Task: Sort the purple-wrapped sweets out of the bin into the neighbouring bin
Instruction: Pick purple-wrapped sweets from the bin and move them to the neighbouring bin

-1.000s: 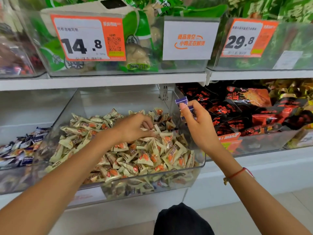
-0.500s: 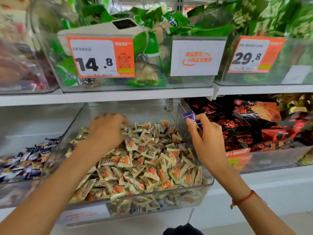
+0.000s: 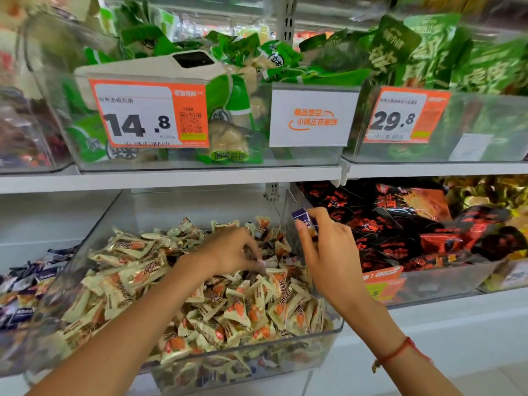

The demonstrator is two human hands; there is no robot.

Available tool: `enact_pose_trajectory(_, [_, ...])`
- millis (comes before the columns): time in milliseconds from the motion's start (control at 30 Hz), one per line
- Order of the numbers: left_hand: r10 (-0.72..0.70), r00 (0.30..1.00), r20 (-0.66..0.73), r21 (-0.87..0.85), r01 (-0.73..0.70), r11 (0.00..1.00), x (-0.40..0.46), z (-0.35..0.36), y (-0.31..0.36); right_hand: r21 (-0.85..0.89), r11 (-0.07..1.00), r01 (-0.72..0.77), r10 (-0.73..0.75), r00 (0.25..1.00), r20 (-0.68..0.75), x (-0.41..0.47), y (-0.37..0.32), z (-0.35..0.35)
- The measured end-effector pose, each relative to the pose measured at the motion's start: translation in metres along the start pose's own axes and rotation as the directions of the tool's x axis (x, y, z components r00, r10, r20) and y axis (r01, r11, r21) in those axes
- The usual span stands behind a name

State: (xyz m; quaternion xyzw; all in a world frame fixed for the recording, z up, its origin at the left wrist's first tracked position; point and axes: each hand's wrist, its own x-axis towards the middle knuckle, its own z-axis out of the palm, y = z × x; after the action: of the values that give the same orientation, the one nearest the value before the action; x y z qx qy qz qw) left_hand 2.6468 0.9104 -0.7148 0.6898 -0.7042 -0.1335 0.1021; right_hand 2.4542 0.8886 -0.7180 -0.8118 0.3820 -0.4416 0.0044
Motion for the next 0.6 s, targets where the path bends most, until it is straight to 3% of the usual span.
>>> enact_pose_trajectory(67, [-0.057,0.977,-0.206,-0.127,0.031,0.991,-0.015,-0.002,-0.006,0.081,0.997,-0.016,0.012,0.998,0.055,0.0,0.0,0.0])
enact_pose_trajectory(133, [-0.118,0.939,-0.322,-0.37,-0.01,0.929,-0.029,-0.008,-0.008,0.216,0.975,-0.047,0.02,0.992,0.126,0.001,0.001,0.0])
enact_pose_trajectory(200, [-0.195,0.929,-0.313,-0.621,-0.045,0.782,-0.04,-0.015,-0.003,0.273,0.962,-0.03,-0.015,0.987,0.162,0.001,0.001,-0.001])
enact_pose_trajectory(267, [-0.213,0.942,-0.257,-0.752,-0.056,0.657,-0.046,-0.019,0.007,0.284,0.959,-0.02,-0.036,0.981,0.192,0.0,0.0,-0.001])
enact_pose_trajectory(367, [-0.201,0.958,-0.204,-0.801,-0.045,0.597,-0.043,-0.019,0.022,0.372,0.924,-0.087,-0.009,0.969,0.248,0.002,0.0,-0.001])
enact_pose_trajectory(600, [-0.071,0.986,-0.151,-0.802,-0.08,0.592,-0.023,-0.013,0.045,0.585,0.765,-0.268,0.109,0.95,0.293,0.004,-0.002,-0.008])
